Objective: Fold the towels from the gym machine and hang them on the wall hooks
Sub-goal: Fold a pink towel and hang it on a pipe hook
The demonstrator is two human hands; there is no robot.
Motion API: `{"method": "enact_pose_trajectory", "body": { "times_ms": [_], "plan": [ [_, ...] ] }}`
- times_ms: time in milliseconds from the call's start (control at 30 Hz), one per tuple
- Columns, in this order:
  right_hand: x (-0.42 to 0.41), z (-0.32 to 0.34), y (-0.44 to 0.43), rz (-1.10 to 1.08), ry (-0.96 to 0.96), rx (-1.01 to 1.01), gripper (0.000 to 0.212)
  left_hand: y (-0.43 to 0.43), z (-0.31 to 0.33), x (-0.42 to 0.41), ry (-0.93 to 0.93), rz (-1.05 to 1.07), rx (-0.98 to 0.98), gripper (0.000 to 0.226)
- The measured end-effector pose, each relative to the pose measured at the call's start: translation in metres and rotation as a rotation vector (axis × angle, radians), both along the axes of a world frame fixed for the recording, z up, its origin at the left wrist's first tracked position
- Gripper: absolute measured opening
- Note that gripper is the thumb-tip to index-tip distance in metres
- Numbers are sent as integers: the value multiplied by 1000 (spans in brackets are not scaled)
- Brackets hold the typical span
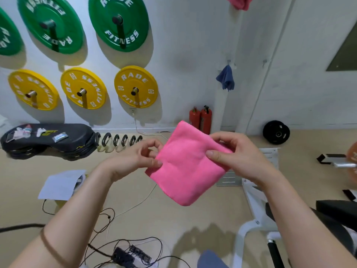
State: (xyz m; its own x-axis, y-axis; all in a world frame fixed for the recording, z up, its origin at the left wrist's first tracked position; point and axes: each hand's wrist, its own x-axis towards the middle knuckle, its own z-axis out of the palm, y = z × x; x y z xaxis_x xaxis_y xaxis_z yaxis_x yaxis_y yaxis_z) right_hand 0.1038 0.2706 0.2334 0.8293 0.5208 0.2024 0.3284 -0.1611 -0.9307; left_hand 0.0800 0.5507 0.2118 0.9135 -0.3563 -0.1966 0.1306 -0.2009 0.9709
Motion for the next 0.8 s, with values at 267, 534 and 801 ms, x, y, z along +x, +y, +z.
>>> {"method": "enact_pose_trajectory", "body": {
  "times_ms": [267, 534, 801],
  "plan": [
    [52, 23, 3, 222, 0, -135, 11, -53, 0, 55, 64, 109, -329, 98],
    [174, 3, -77, 24, 3, -175, 27, -124, 1, 197, -212, 338, -306, 17],
    [281, 6, -150, -166, -95, -329, 25, -186, -6, 326, -321, 310, -102, 13]
  ]
}}
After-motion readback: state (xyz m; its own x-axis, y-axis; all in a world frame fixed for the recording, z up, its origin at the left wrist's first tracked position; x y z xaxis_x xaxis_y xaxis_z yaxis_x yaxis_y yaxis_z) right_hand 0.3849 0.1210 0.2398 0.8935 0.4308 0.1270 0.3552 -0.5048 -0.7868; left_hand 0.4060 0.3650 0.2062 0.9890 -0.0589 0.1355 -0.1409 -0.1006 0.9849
